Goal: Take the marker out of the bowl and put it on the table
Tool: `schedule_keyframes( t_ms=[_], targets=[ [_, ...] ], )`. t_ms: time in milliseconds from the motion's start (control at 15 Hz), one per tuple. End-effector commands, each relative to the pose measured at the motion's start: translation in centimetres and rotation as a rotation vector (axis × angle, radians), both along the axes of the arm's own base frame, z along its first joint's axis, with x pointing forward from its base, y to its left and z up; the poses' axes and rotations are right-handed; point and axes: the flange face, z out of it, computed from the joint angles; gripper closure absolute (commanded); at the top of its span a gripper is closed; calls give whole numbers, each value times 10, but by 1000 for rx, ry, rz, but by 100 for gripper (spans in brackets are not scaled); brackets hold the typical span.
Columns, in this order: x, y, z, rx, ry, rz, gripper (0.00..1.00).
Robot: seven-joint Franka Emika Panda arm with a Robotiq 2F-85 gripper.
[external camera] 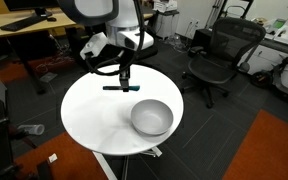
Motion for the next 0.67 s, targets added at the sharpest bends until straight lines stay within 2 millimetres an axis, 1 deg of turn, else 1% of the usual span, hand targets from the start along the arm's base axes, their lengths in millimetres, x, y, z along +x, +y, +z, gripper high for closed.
schedule_keyframes(
  t_ms=[0,267,600],
  targets=[
    [-34,12,1,4,-5,-27,95],
    [-56,12,-17,13,4,-41,95],
    [-68,2,-45,-4,-2,-89,95]
  ],
)
